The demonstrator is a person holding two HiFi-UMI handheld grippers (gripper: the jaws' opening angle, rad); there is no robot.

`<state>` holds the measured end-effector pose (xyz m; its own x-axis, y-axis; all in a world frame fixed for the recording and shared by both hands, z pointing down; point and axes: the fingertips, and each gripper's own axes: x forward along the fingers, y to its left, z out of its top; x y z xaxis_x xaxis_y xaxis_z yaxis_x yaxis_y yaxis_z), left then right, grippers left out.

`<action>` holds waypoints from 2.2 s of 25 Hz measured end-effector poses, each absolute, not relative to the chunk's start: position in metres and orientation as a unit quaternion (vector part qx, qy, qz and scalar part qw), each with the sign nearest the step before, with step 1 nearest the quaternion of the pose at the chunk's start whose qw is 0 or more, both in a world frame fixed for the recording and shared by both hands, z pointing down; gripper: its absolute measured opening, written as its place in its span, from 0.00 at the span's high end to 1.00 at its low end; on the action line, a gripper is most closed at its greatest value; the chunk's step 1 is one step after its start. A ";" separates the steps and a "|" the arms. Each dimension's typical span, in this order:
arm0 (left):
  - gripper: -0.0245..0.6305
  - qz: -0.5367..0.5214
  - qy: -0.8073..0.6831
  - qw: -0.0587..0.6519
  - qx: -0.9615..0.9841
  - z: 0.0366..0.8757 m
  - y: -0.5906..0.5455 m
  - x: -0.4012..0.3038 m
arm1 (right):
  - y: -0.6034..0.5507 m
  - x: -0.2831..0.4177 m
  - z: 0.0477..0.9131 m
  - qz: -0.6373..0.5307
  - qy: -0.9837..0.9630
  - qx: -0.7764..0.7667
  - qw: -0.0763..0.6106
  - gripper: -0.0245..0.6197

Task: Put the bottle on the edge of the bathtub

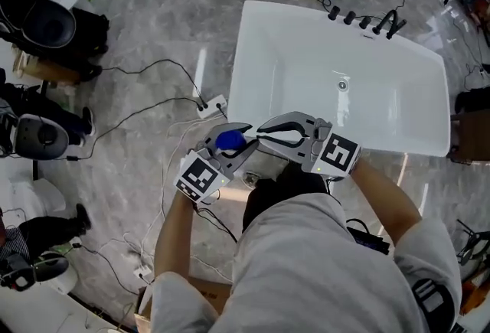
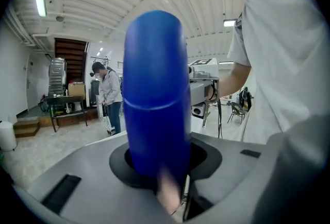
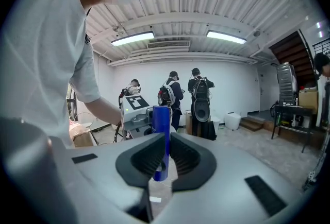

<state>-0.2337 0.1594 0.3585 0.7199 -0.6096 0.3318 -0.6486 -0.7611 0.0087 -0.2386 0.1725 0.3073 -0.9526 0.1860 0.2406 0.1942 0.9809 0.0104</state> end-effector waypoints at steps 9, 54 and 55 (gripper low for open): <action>0.77 0.161 -0.261 0.055 0.950 0.354 0.159 -0.225 | 0.176 -0.261 0.296 0.000 -0.977 -0.154 0.147 0.65; 0.73 0.146 -0.279 0.094 0.945 0.405 -0.038 -0.142 | -0.013 -0.198 0.345 0.029 -0.989 -0.070 0.126 0.71; 0.72 0.146 -0.282 0.099 0.943 0.408 -0.039 -0.144 | -0.014 -0.198 0.348 0.030 -0.989 -0.065 0.127 0.71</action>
<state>-0.1443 -0.0394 0.4081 0.7978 -0.5037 0.3314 -0.5613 -0.8212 0.1032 -0.1983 -0.0142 0.3476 -0.9594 0.1368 0.2466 0.1215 0.9897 -0.0763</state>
